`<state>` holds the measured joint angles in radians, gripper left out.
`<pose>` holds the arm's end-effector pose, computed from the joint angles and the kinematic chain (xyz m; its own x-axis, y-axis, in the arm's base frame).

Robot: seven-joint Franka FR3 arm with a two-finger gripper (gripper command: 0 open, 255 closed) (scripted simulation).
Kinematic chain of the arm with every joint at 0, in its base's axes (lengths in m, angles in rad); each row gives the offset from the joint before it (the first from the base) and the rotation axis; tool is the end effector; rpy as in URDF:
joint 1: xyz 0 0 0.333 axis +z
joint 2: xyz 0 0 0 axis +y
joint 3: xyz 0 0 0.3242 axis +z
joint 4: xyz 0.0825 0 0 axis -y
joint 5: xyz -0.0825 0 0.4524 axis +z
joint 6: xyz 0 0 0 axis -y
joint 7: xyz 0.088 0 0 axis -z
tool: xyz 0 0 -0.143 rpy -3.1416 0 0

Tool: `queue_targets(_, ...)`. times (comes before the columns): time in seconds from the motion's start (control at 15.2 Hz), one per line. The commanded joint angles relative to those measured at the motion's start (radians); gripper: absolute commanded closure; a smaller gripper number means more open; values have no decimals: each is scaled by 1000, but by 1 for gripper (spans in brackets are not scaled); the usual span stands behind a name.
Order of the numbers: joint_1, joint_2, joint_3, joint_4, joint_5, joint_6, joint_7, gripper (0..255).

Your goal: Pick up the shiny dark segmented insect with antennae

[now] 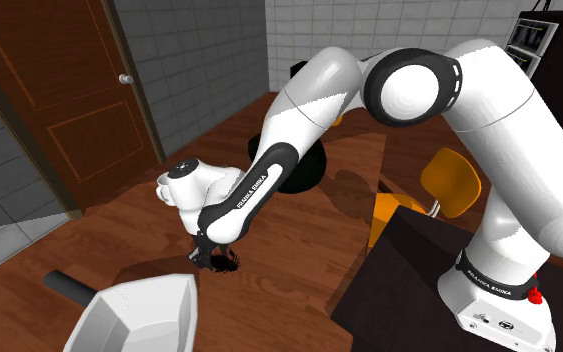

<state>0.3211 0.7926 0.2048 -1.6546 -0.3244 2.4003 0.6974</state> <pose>0.6368 0.3519 0.0701 0.9996 0.0142 0.0227 0.0126 -0.9976 0.0685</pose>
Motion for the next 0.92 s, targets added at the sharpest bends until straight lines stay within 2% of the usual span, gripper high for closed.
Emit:
queue_targets(0.0, 0, 1, 0, -1, 0, 0, 0, 255)
queue_targets(0.26, 0, 1, 0, 0, 0, -1, 0, 255)
queue_targets(0.86, -15, -89, 21, -21, 23, -69, -18, 255)
